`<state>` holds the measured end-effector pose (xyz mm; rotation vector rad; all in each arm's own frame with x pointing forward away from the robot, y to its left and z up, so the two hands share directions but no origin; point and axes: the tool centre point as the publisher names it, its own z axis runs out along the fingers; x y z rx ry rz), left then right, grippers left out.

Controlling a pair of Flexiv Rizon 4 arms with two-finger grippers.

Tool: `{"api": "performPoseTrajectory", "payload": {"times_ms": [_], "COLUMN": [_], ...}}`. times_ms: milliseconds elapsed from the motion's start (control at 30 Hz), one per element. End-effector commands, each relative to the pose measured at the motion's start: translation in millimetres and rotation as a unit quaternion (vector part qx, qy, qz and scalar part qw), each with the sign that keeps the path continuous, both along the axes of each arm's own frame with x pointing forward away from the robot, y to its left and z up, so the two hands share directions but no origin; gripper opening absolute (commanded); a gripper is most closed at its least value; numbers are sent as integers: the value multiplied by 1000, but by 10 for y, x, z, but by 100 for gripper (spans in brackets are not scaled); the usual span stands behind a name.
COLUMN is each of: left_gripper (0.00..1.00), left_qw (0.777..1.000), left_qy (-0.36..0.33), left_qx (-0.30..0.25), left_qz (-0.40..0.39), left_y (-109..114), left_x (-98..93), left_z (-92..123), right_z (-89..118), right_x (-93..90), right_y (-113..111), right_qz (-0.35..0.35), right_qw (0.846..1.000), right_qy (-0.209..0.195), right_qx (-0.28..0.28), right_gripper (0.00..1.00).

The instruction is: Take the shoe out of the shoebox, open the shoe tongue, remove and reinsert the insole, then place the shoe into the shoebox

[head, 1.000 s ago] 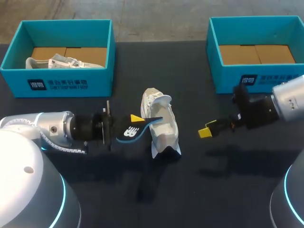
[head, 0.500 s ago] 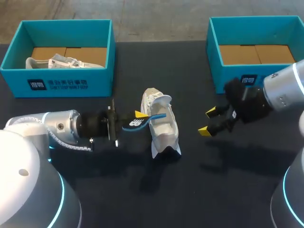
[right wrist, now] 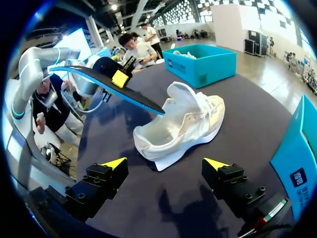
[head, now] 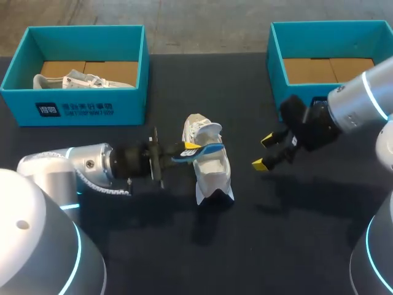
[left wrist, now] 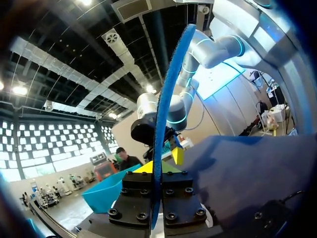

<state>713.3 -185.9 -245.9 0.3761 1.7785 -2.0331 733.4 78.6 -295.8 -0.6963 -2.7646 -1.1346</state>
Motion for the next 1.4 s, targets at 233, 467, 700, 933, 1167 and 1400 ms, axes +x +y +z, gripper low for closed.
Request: {"api": "performPoseTrajectory", "payload": {"times_ms": [233,467,700,933,1167,1400], "left_gripper": [0,0,0,0,0,0], "left_qw": [1000,999,999,998,998,998], "left_qy": [10,20,30,34,45,36], "left_qx": [4,11,12,10,15,31], "left_qz": [24,32,40,49,49,44], "left_y": [-105,-94,-123,-203,-295,-314], "left_x": [-61,-50,-28,13,13,34], "left_z": [-54,-58,-107,-152,-185,-275], "right_z": [-78,-194,-350,-441,-504,-526], "right_x": [-11,5,17,39,48,47], "right_y": [-15,-7,-75,-144,-167,-196], "right_qz": [-6,26,44,38,37,39], "right_qw": [1000,998,996,997,997,997], "right_qy": [3,-26,-51,-54,-48,-50], "right_qx": [-28,-43,-55,-50,-48,-50], "right_gripper": [100,100,100,100,100,100]}}
